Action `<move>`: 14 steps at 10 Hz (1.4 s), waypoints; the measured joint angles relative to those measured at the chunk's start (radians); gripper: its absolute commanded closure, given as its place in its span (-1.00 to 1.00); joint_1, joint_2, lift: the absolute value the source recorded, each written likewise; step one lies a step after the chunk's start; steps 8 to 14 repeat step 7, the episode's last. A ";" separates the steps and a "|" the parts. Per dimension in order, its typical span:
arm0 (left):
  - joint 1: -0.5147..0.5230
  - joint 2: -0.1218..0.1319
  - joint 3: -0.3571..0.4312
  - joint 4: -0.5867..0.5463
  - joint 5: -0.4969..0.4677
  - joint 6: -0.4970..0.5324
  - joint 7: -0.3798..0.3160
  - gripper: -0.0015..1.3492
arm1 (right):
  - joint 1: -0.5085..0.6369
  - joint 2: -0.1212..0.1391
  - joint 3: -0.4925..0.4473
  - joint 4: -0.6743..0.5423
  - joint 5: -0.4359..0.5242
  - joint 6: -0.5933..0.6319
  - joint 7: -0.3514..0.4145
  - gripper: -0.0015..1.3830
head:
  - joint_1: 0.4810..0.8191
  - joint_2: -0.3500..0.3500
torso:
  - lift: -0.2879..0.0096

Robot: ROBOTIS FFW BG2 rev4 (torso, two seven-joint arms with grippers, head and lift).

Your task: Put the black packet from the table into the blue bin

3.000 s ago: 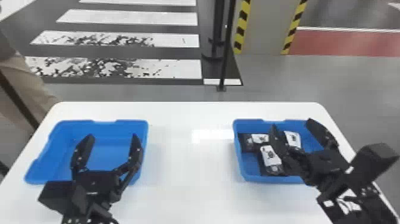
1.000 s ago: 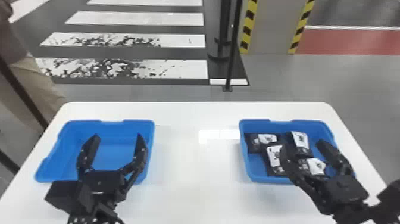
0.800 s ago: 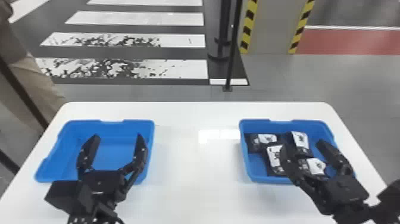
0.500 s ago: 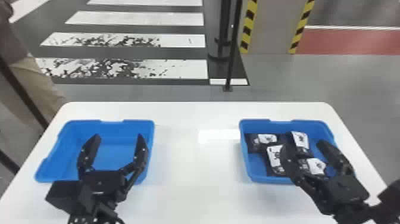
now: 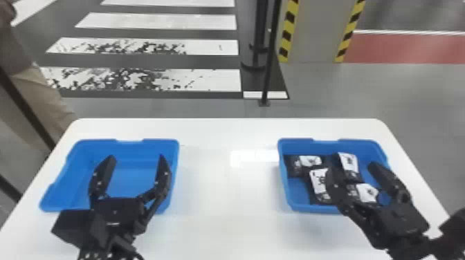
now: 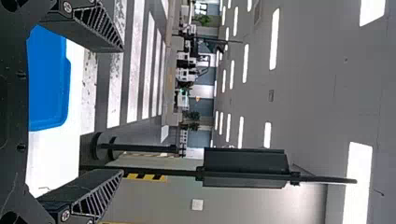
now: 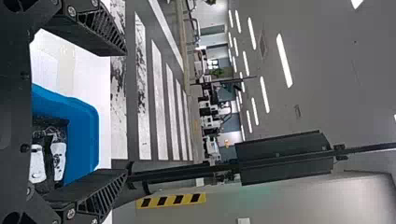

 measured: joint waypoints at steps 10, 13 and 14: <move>-0.002 0.000 0.000 0.000 -0.003 -0.002 0.000 -0.85 | 0.001 0.001 0.000 -0.004 0.011 0.000 0.000 -0.81 | 0.27 -0.04 | 0.20; -0.002 0.000 0.000 0.000 -0.003 -0.002 0.000 -0.85 | 0.001 0.001 0.000 -0.004 0.011 0.000 0.000 -0.81 | 0.27 -0.04 | 0.20; -0.002 0.000 0.000 0.000 -0.003 -0.002 0.000 -0.85 | 0.001 0.001 0.000 -0.004 0.011 0.000 0.000 -0.81 | 0.27 -0.04 | 0.20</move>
